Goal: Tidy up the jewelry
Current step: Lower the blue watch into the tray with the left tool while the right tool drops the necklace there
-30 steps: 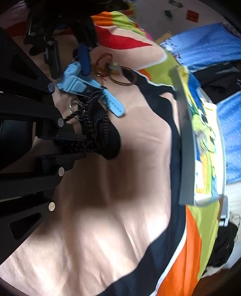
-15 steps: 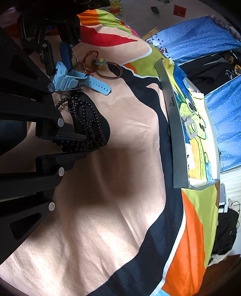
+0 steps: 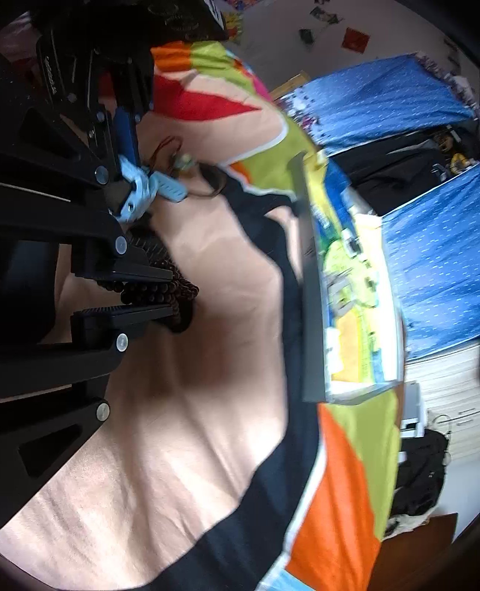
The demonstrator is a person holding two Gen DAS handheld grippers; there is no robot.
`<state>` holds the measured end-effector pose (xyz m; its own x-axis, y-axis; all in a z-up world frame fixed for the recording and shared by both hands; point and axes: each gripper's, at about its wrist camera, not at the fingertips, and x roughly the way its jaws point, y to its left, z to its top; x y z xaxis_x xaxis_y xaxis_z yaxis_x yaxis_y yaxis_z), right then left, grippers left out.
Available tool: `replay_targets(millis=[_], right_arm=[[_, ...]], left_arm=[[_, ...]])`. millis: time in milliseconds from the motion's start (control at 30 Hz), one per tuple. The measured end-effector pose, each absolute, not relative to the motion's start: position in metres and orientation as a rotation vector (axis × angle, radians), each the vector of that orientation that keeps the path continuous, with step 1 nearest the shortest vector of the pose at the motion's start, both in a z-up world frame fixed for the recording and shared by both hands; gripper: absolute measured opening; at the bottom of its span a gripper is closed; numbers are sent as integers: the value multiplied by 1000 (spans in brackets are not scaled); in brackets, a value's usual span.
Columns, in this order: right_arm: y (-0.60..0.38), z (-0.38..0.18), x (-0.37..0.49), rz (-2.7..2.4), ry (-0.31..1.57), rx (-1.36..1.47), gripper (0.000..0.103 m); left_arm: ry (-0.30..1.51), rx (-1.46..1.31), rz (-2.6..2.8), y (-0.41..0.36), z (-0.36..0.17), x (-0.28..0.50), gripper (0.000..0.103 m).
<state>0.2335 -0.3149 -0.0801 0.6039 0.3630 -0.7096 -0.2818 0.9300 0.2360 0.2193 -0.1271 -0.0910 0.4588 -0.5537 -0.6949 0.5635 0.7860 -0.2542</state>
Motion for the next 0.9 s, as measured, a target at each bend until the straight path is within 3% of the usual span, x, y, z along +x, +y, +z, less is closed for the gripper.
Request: replay_targets(millis=[400,667,900], right_arm=[[-308,-17,238,394,662,138,11],[-290,37,299,426,567,135,11],[-257,48,367,480,525,173,11]], left_arm=[[764,-200,-627,-92,-21,251,13],[676,-212,-554,-75,30,312,13],[650,-239,-477,-48,30,380,13]])
